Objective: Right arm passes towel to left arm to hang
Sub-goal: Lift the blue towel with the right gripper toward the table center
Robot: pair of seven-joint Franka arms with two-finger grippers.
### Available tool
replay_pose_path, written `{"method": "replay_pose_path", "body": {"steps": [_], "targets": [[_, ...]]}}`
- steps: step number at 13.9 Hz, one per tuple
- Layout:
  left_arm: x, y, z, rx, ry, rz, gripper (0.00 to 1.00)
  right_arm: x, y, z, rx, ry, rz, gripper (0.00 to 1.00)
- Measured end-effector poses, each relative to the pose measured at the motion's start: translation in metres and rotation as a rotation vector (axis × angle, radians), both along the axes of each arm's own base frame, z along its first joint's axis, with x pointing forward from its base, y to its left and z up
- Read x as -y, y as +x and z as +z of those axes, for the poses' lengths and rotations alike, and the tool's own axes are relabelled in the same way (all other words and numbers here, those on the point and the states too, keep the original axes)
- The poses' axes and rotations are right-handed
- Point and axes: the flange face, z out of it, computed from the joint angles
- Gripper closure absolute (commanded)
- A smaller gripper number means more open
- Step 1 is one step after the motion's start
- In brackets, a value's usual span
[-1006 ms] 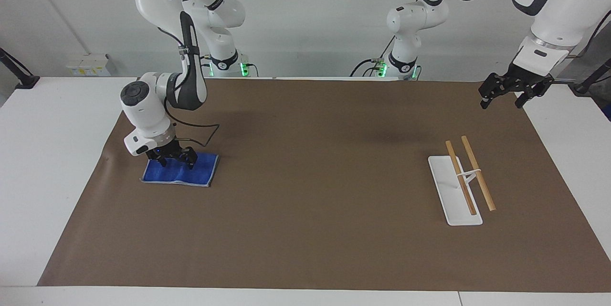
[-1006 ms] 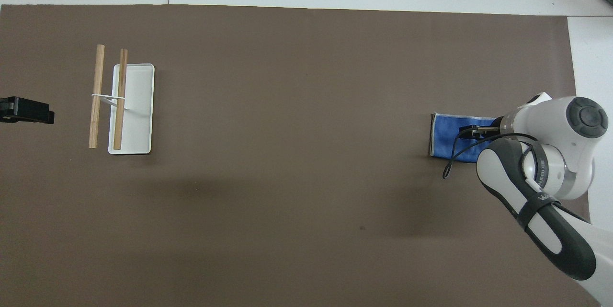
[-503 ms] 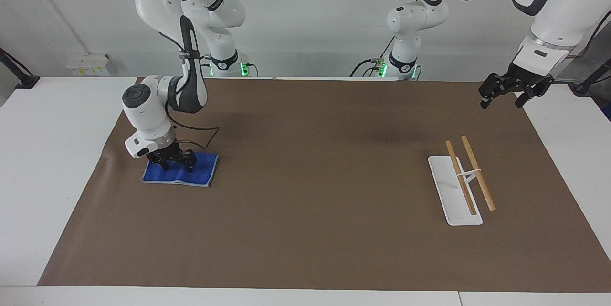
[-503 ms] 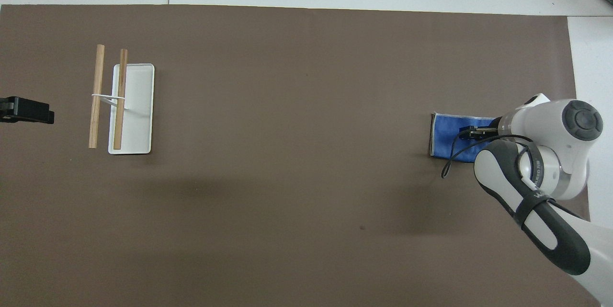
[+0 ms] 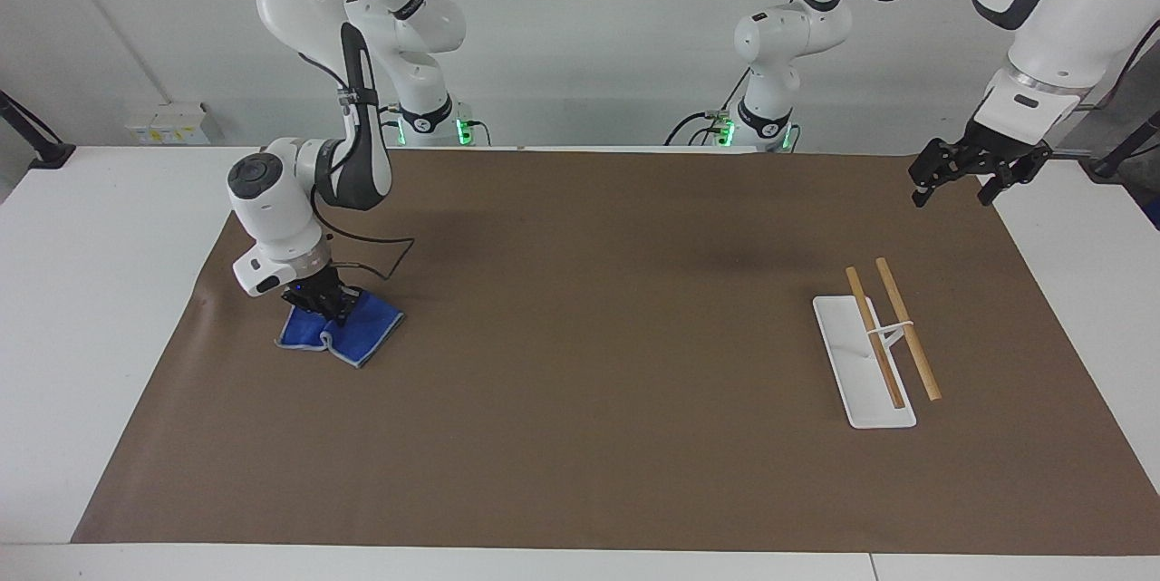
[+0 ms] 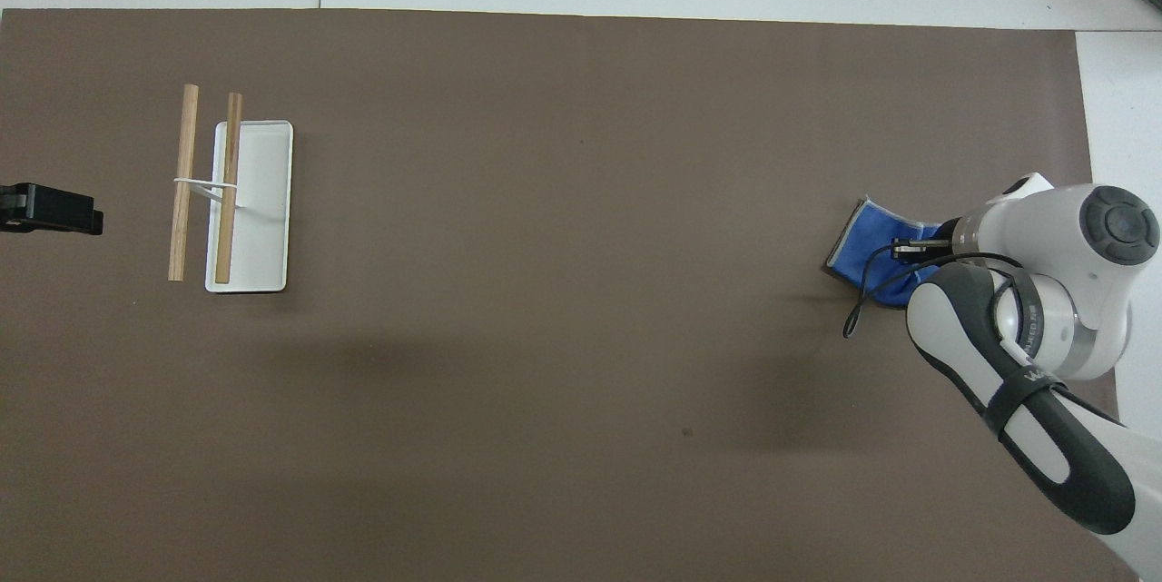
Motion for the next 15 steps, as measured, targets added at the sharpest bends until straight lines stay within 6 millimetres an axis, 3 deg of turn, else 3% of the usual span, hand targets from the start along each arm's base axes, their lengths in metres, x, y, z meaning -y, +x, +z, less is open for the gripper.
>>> {"method": "replay_pose_path", "body": {"steps": [3,7,12,15], "targets": [[0.0,0.0,0.0,0.0,0.0,0.0,0.0,-0.006,-0.001,0.034,0.005,0.002,0.009,1.0],[0.0,0.0,0.0,0.0,0.0,0.0,0.0,-0.015,-0.003,0.097,0.017,0.003,0.024,1.0],[0.0,0.0,0.0,0.0,0.0,0.0,0.0,-0.072,-0.009,0.164,0.071,0.092,0.07,1.0],[0.0,0.0,0.0,0.0,0.0,0.0,0.0,-0.101,-0.007,0.18,0.097,0.19,0.066,1.0]]}}
